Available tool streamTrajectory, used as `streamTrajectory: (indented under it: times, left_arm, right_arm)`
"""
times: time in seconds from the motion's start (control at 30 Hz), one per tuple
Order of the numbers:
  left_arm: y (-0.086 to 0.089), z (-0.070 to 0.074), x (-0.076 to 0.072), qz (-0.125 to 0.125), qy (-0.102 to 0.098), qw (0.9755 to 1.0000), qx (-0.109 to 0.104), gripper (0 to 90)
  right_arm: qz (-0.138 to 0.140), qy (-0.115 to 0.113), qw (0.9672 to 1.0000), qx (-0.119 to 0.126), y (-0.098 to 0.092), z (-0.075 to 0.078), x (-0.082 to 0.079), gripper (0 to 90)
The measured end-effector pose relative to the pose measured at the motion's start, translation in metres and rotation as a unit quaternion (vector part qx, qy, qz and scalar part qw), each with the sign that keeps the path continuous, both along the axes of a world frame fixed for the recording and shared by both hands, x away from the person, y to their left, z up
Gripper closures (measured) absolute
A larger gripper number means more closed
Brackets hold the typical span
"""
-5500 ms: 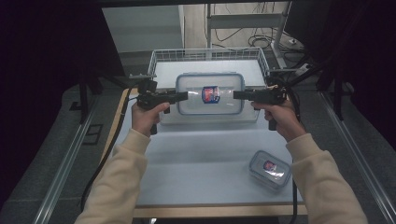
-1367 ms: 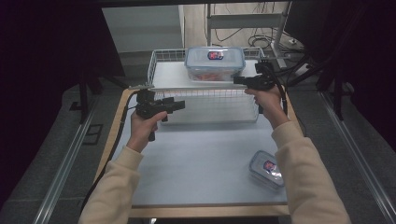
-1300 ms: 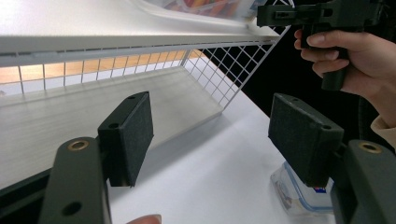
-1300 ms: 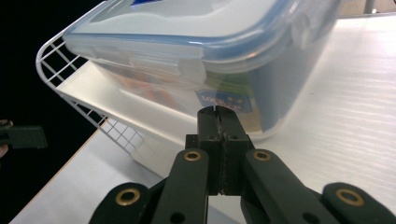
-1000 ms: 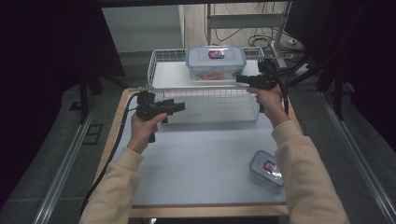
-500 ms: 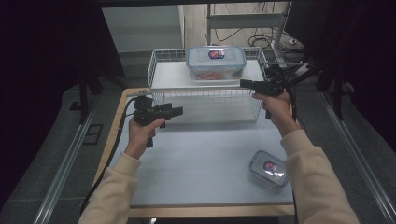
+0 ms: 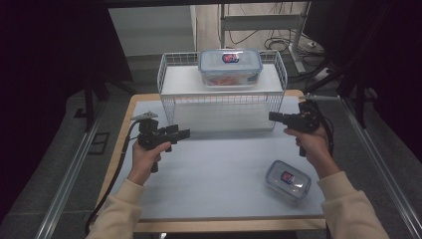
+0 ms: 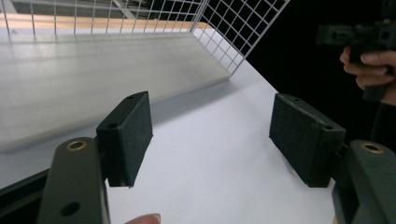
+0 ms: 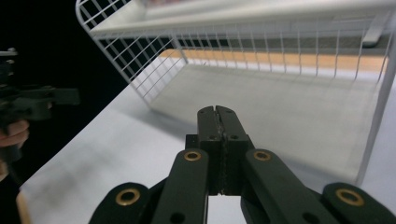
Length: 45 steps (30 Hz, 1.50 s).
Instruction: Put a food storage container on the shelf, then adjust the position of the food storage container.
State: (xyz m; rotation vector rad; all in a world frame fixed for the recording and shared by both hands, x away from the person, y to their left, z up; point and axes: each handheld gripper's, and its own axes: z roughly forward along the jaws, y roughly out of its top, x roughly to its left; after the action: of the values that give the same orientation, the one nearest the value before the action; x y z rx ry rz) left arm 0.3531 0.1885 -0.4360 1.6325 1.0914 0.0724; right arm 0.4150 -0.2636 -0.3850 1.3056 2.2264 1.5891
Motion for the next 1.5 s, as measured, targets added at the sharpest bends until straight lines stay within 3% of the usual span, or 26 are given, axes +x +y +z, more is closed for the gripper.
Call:
streamTrajectory:
  times: [0.23, 0.4, 0.6, 0.9, 0.93, 1.3, 1.5]
  left_arm:
    - [0.000, -0.014, -0.015, -0.002, 0.004, 0.9999, 0.010, 30.0]
    - [-0.008, -0.022, -0.028, -0.008, -0.001, 0.9984, 0.056, 29.5]
    - [-0.010, -0.031, -0.041, -0.012, 0.006, 0.9986, 0.051, 29.5]
    - [-0.004, -0.047, -0.052, 0.001, 0.021, 0.9984, 0.053, 29.7]
    - [-0.006, -0.050, -0.054, 0.000, 0.022, 0.9977, 0.064, 29.7]
    - [-0.007, -0.057, -0.054, 0.002, 0.027, 0.9975, 0.065, 29.8]
    - [-0.008, -0.060, -0.056, 0.002, 0.030, 0.9969, 0.073, 29.6]
  right_arm:
    - [0.003, 0.009, 0.9999, -0.007, -0.024, -0.031, -0.038, 89.5]
    - [0.004, 0.015, 0.9998, -0.015, -0.032, -0.046, -0.052, 89.5]
    - [0.014, 0.025, 0.9993, -0.024, -0.037, -0.064, -0.069, 89.4]
    - [0.017, 0.024, 0.9993, -0.023, -0.047, -0.075, -0.081, 89.4]
    - [0.018, 0.022, 0.9994, -0.022, -0.048, -0.076, -0.082, 89.4]
    - [0.014, 0.009, 0.9996, -0.021, -0.052, -0.072, -0.089, 89.4]
    - [-0.001, 0.008, 0.9995, -0.031, -0.062, -0.072, -0.100, 89.4]
